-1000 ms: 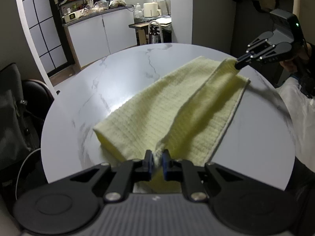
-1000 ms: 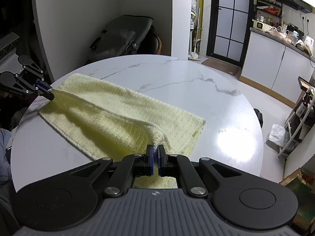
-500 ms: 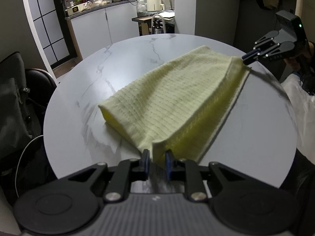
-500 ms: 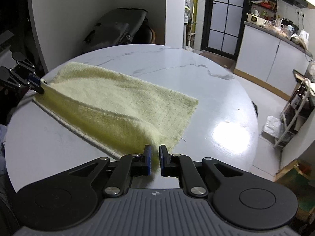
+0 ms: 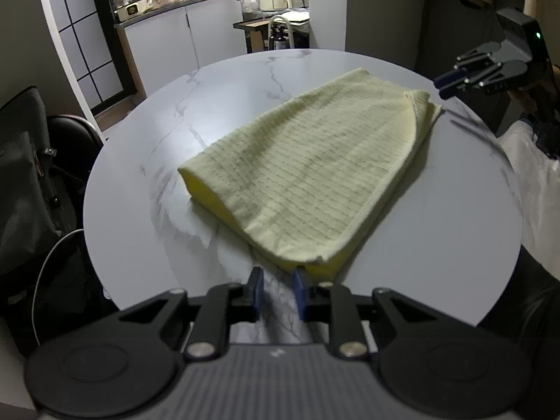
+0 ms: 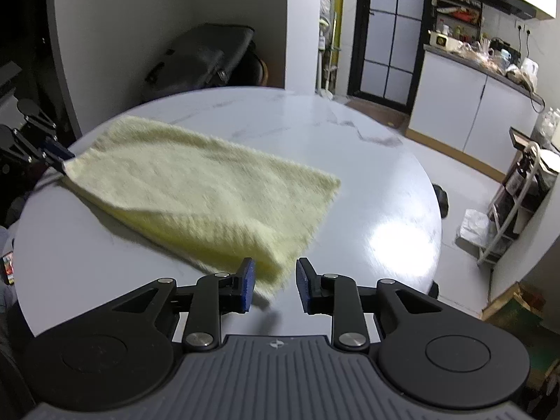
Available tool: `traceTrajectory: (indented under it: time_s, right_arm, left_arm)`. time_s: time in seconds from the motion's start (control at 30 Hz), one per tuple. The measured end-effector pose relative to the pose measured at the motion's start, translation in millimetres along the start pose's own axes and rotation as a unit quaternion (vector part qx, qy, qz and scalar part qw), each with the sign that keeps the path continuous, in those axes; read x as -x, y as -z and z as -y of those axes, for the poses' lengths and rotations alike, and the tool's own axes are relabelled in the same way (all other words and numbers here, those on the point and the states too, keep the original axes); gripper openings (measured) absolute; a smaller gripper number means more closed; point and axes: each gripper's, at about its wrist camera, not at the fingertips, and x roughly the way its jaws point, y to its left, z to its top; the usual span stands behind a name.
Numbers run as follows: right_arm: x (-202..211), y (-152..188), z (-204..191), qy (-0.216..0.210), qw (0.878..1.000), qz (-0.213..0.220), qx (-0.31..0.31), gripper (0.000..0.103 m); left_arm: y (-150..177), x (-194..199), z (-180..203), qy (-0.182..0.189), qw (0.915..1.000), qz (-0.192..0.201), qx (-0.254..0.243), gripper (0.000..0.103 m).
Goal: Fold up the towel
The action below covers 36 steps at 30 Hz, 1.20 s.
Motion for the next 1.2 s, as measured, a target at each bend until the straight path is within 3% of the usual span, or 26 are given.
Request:
traceTrajectory:
  time_s: [0.13, 0.53, 0.6, 0.63, 0.67, 1.2]
  right_arm:
    - [-9, -15, -5, -0.007, 1.0, 0.008, 0.005, 0.032]
    - [-41, -25, -11, -0.052, 0.998, -0.04, -0.004, 0.035]
    - [-38, -23, -12, -0.045, 0.998, -0.032, 0.005, 0.022]
    - [-37, -22, -13, -0.043, 0.999, -0.03, 0.01, 0.004]
    - [-34, -22, -14, -0.043, 0.999, -0.029, 0.016, 0.002]
    - [-1, -4, -13, -0.04, 0.998, -0.037, 0.024, 0.004]
  left_arm:
    - [0, 1, 3, -0.003, 1.0, 0.0, -0.002, 0.022]
    - [-1, 4, 14, -0.01, 0.9999, 0.001, -0.007, 0.026]
    - [-1, 4, 13, -0.01, 0.9999, 0.001, -0.009, 0.027]
    - [-1, 4, 13, -0.01, 0.9999, 0.001, -0.009, 0.027]
    - [-1, 4, 12, -0.009, 0.9999, 0.001, -0.008, 0.027]
    - [-11, -3, 10, 0.007, 0.9998, 0.012, -0.013, 0.029]
